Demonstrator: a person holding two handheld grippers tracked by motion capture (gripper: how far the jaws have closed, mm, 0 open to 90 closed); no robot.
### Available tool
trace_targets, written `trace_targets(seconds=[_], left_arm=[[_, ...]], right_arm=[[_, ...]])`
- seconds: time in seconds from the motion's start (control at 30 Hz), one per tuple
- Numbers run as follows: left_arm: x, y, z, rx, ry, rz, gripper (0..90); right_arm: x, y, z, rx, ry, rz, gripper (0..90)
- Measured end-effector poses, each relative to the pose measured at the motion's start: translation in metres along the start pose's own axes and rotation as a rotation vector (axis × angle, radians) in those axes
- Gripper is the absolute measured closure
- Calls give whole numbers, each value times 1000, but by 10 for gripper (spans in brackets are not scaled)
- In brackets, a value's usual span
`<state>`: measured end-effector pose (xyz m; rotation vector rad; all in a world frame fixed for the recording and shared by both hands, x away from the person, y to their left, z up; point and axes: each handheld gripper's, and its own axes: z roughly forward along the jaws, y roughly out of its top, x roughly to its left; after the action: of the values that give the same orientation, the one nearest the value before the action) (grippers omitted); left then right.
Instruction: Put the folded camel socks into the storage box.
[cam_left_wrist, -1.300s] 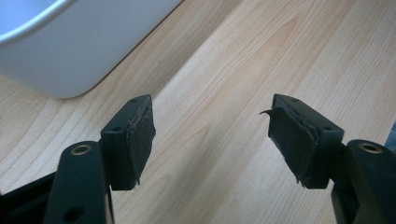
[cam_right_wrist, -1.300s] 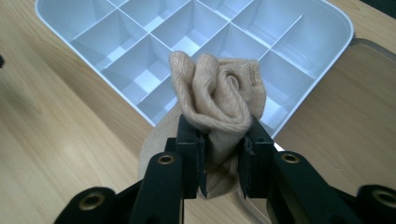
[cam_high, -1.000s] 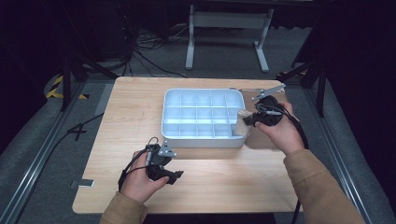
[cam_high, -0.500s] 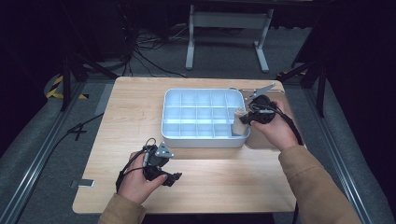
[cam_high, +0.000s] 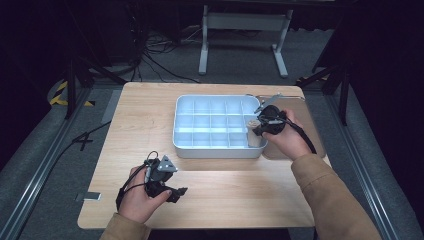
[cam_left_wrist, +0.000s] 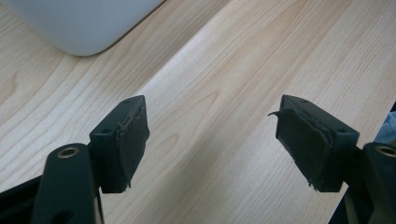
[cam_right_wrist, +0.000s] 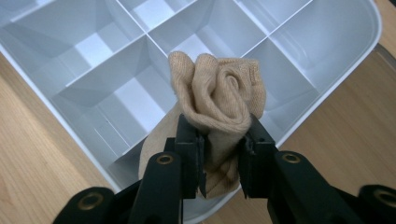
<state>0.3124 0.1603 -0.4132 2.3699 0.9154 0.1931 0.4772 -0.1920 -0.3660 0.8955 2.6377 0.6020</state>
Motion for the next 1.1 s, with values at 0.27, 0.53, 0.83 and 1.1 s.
trace_targets(seconds=[0.27,0.53,0.83,1.1], left_arm=[[1,-8,-4,0,9,-27,259],[1,-10,-4,2,15,-27,257],[1,-10,-3,14,12,-19,257],[1,-11,-3,15,10,-23,257]], right_arm=[[2,-3,15,77,24,28,725],[3,-2,24,128,42,59,729],[3,-3,44,212,53,78,737],[5,1,62,292,37,71,742]])
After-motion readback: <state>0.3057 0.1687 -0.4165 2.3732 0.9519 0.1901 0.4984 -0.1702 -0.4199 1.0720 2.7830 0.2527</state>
